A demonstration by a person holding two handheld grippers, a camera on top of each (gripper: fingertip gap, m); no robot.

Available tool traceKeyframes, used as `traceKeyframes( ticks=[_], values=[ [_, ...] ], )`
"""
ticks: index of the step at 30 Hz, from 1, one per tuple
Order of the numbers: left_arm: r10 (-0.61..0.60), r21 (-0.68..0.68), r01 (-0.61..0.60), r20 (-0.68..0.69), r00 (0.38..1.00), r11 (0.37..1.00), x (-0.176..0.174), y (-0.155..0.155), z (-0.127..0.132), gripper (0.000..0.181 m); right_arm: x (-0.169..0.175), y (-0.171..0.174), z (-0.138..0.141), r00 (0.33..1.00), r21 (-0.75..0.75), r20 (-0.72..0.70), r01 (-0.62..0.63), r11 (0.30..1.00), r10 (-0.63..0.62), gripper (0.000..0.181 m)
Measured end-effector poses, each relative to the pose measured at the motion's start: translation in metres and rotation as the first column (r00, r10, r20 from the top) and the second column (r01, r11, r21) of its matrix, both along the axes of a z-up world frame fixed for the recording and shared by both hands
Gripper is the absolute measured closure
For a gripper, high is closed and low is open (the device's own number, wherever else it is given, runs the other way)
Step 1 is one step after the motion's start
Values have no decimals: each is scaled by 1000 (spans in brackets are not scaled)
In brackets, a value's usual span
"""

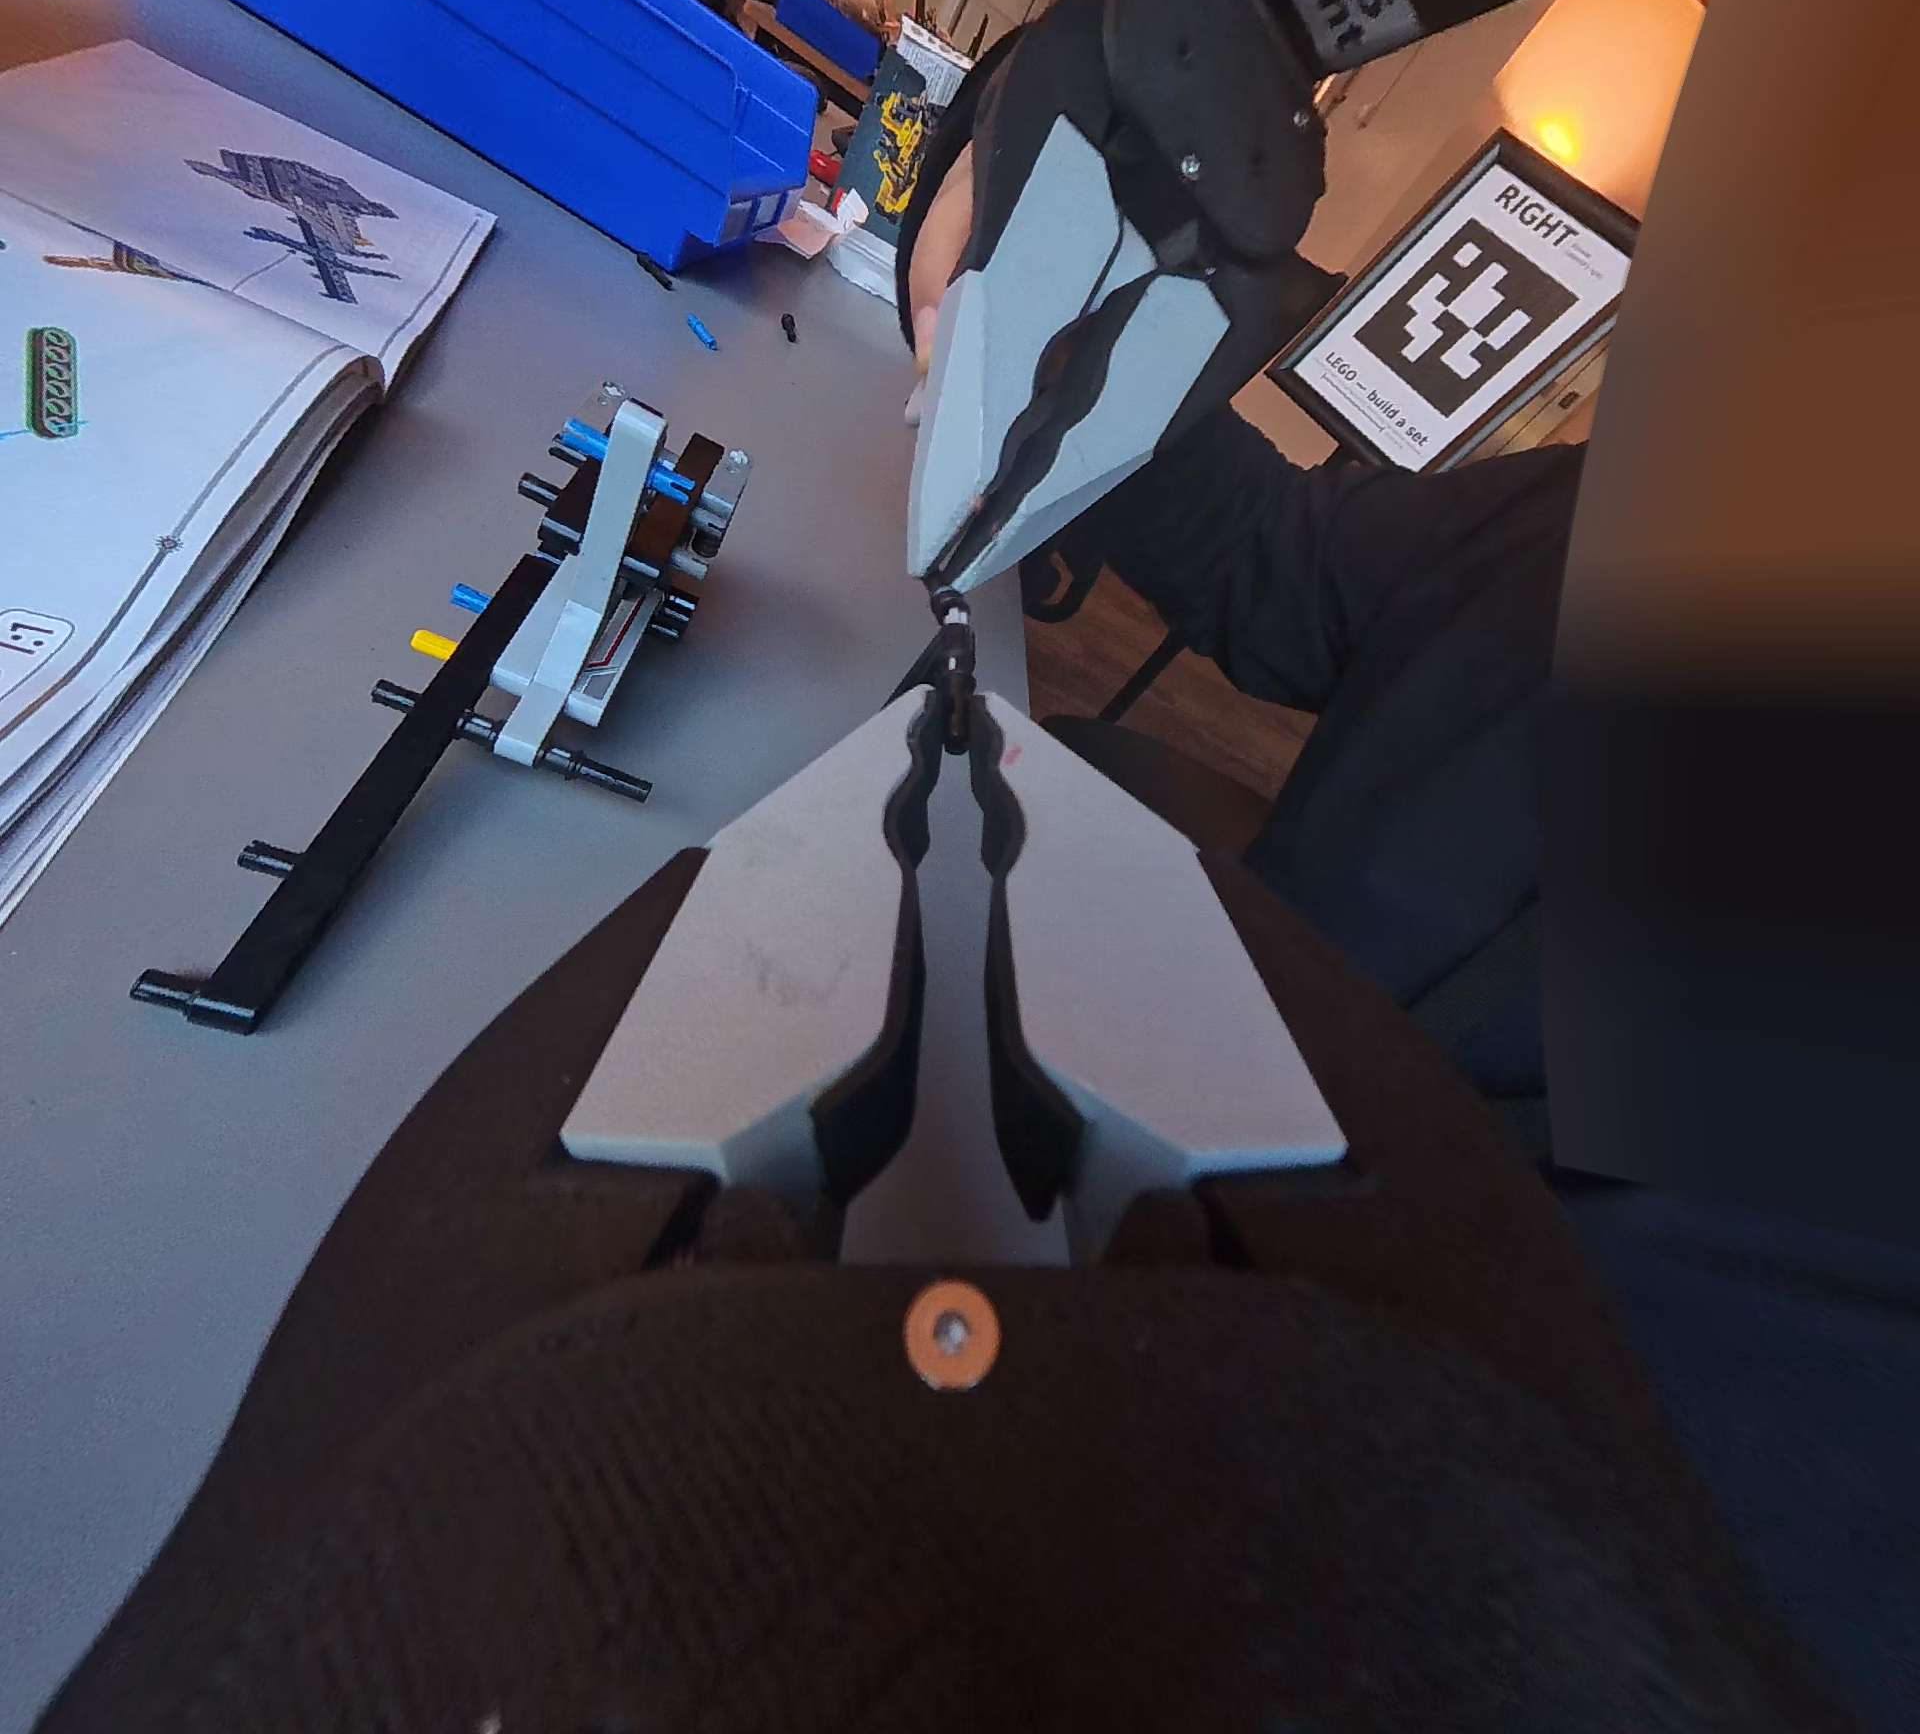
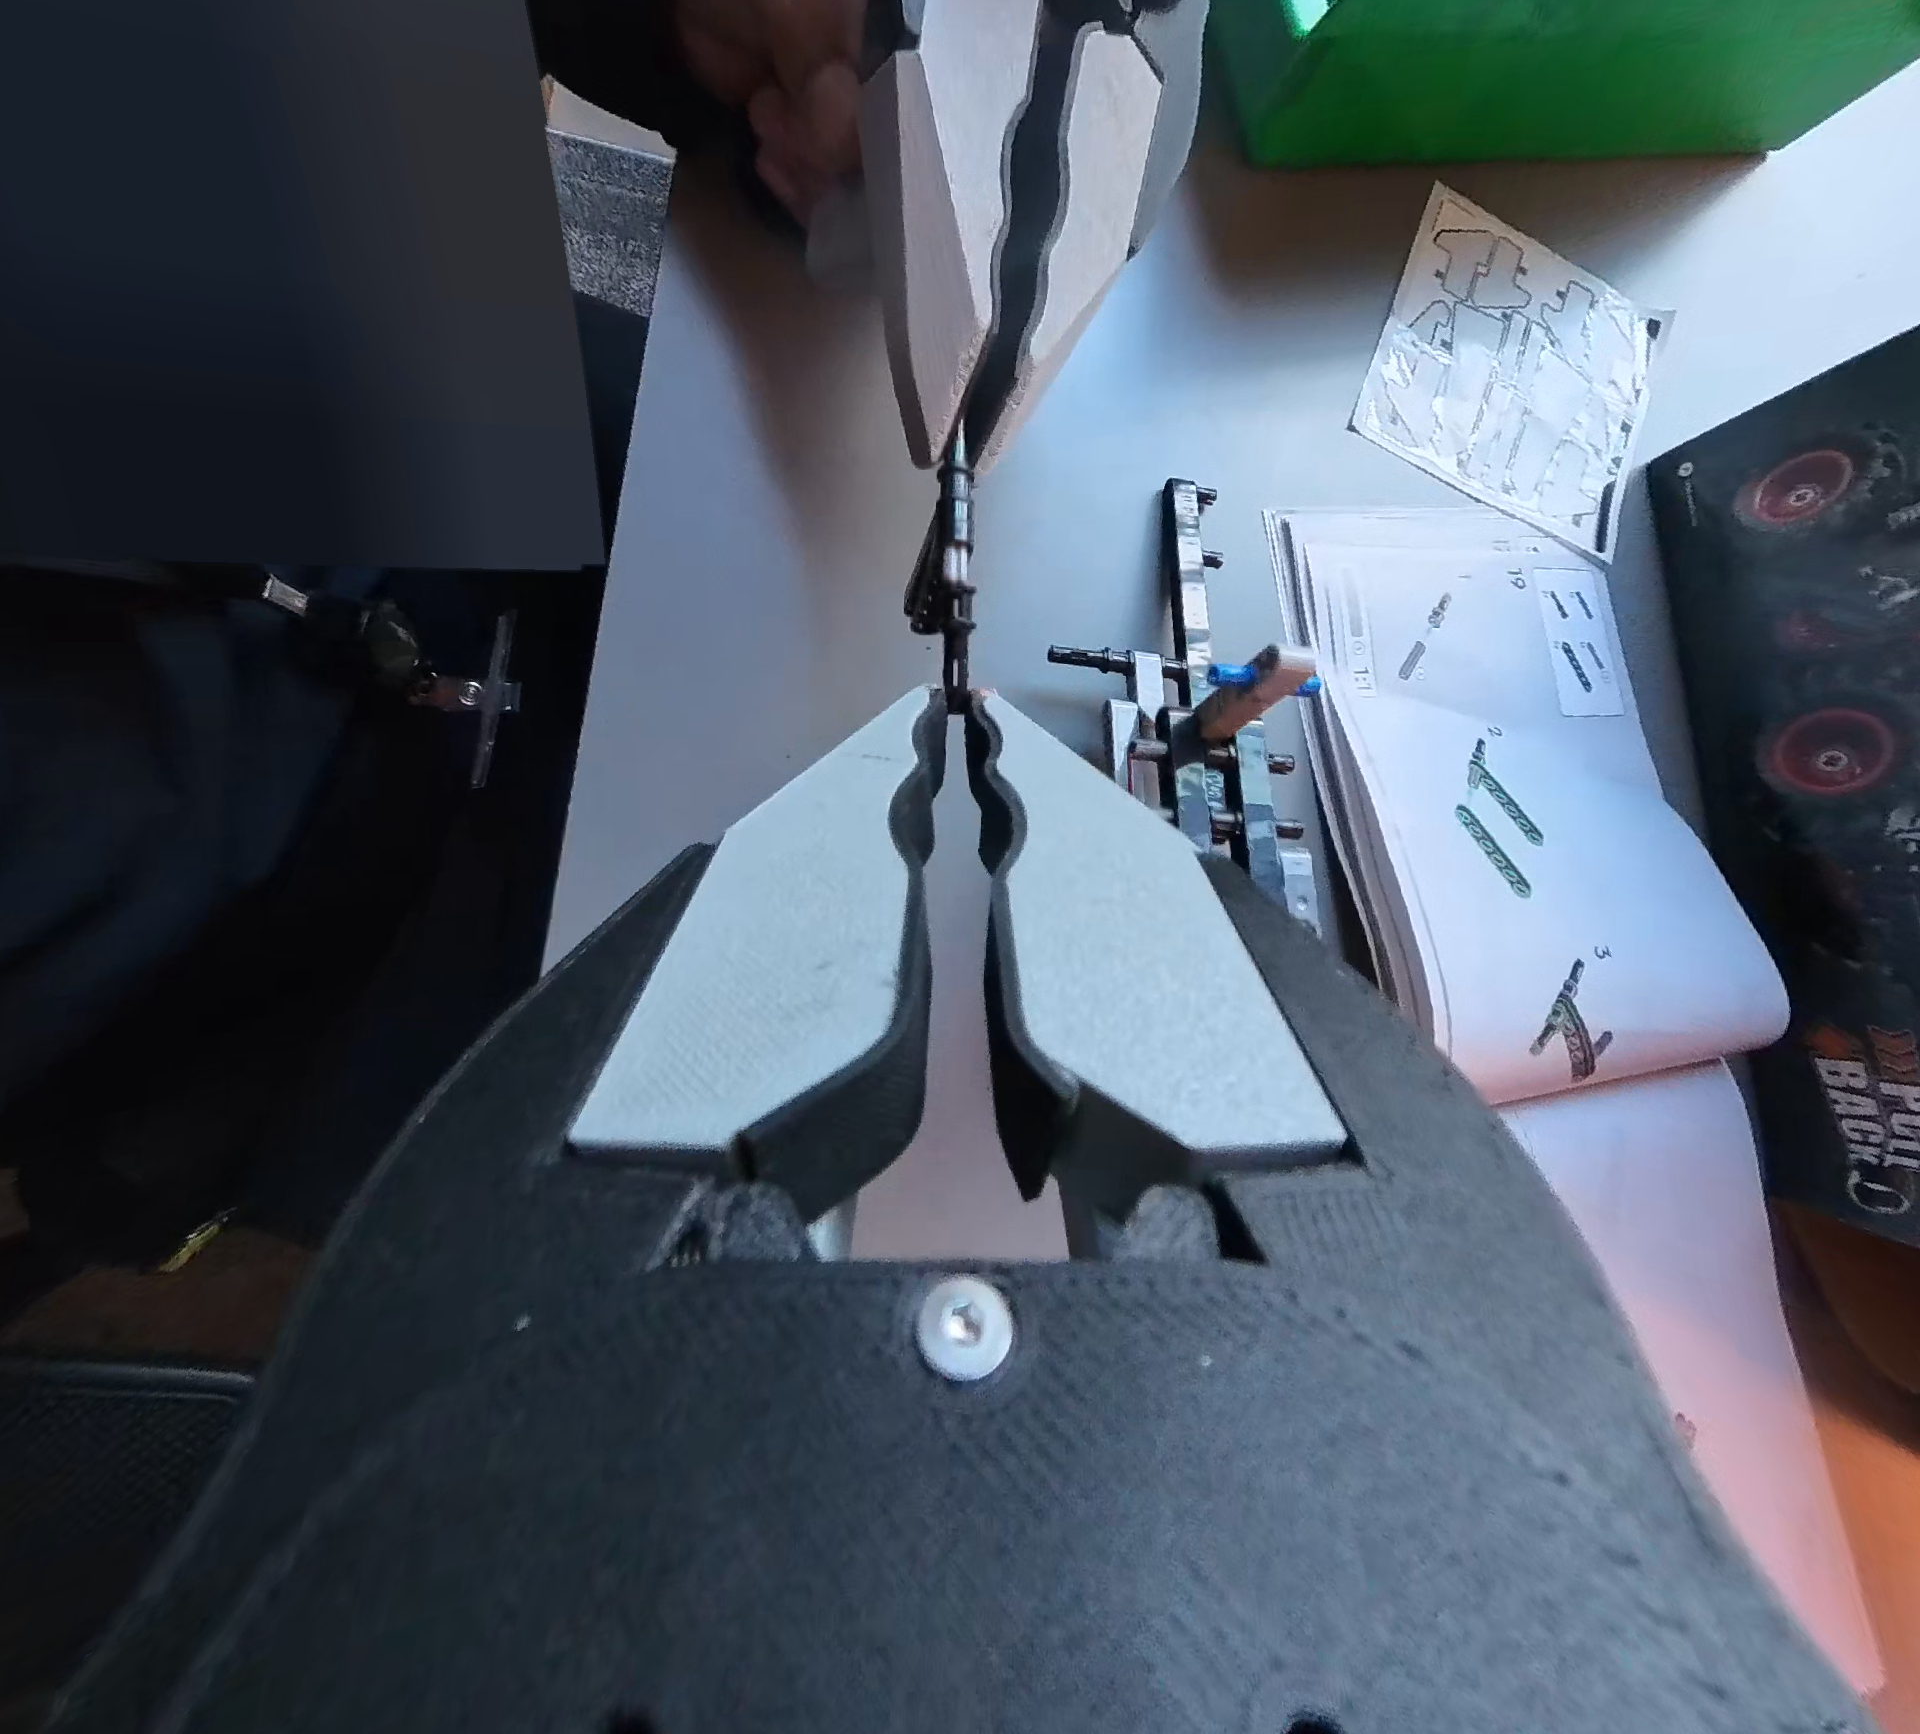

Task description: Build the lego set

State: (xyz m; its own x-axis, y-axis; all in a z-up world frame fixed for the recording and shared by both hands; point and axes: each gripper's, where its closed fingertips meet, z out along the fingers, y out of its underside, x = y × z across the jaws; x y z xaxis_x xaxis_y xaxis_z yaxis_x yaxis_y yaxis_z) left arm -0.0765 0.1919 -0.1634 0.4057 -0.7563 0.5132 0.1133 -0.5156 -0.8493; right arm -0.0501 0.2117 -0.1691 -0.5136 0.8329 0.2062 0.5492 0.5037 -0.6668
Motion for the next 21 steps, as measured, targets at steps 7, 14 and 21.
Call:
traceKeyframes(
  ticks=[7, 14, 21],
  values=[
    [0, -1, 0, 0, 1000, 1000, 0, 0, 0, 178, -1, 2, 0, 1000, 18, 13, 2, 1000, -2, 180],
    [13, 29, -12, -31, 999, 999, 1, -1, 0, 178, 0, 0, -2, 999, 20, 42, -18, 1000, 17, 180],
    [19, 78, -11, -103, 994, 997, 5, -3, -3, 178, 4, -2, -6, 995, -10, 92, -36, 999, 36, 180]
  ],
)
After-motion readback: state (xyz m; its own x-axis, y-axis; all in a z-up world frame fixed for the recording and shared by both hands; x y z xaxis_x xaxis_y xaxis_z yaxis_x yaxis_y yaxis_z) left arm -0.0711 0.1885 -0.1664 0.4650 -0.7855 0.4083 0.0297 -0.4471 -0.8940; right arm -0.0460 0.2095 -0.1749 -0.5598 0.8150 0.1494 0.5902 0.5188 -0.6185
